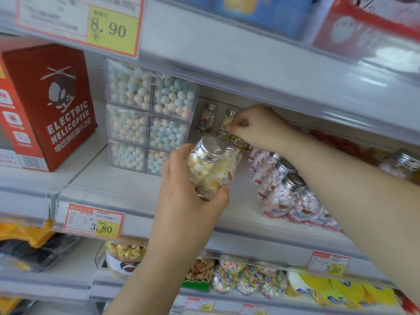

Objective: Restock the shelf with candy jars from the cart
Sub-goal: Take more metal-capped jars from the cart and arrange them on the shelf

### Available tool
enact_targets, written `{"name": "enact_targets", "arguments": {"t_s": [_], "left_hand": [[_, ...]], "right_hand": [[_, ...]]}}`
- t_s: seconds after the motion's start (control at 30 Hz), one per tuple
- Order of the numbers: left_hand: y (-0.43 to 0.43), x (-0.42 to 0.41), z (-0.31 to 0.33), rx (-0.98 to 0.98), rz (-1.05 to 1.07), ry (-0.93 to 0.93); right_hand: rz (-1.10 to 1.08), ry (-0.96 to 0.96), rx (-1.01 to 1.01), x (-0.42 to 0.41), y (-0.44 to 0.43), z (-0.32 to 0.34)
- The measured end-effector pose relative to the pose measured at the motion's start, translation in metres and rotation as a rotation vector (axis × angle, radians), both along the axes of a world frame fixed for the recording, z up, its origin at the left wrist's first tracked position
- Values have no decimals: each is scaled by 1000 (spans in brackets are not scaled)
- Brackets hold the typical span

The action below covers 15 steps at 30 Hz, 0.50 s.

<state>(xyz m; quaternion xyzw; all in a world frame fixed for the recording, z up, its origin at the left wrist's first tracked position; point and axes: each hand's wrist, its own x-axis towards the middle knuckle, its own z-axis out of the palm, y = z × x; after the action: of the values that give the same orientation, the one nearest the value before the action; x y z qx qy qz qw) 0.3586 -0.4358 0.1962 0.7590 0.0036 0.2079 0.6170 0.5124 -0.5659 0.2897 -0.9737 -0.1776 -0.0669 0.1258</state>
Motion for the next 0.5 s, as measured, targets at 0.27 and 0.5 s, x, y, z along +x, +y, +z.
{"name": "enact_targets", "arguments": {"t_s": [0.27, 0.5], "left_hand": [[-1, -1, -4, -96, 33, -13], [-1, 2, -4, -48, 47, -47]], "right_hand": [[88, 889, 390, -24, 2, 21], [69, 701, 534, 0, -7, 23]]}}
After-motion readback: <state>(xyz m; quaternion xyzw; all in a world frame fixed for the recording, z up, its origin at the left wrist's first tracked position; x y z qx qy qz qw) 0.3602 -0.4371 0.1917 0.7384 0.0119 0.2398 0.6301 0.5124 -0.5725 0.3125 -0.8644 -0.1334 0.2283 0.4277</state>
